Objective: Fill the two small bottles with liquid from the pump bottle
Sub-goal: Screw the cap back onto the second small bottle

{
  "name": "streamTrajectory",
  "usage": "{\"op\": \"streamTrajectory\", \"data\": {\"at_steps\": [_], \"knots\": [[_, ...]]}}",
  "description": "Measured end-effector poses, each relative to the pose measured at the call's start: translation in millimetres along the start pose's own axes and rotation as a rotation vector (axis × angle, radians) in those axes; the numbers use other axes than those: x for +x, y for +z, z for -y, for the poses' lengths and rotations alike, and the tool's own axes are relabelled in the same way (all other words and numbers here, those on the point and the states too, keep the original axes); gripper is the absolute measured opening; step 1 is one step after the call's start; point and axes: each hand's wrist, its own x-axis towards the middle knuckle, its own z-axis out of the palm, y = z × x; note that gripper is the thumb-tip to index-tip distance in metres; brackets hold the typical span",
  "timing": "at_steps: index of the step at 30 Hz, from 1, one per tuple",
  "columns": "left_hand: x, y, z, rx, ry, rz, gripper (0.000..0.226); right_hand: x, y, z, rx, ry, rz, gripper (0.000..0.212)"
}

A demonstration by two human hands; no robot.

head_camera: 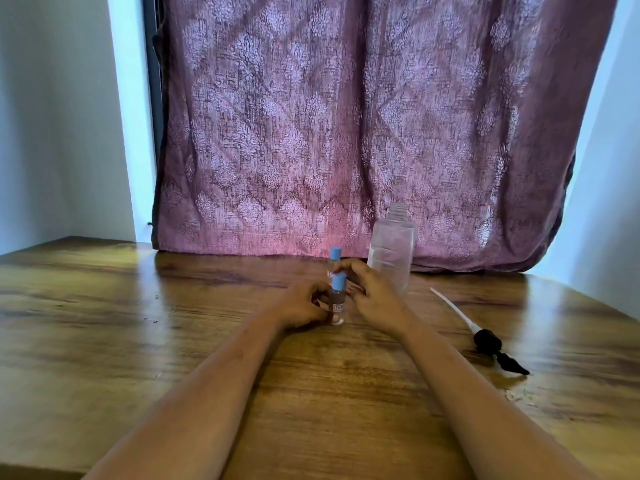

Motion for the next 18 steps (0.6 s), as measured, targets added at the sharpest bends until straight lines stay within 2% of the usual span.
{"op": "streamTrajectory", "data": {"at_steps": [2, 5, 10, 18], "knots": [[4.0, -2.0, 6.4, 0.05, -0.023, -0.089, 0.047, 1.1, 1.5, 1.4, 0.032, 0.013, -0.043, 0.052], [7.6, -6.2, 16.3, 0.066, -0.068, -0.194, 0.042, 3.1, -1.0, 0.7, 0.049, 0.032, -0.116, 0.048], [15.0, -9.7, 21.4, 0.074, -0.087, -0.323, 0.038, 1.4, 4.0, -3.9, -0.092, 0.04, -0.042, 0.035], [36.8, -28.2, 21.2, 0.349, -0.201, -0.238, 0.037, 4.4, 10.9, -5.2, -0.178, 0.03, 0.118, 0.029]]}}
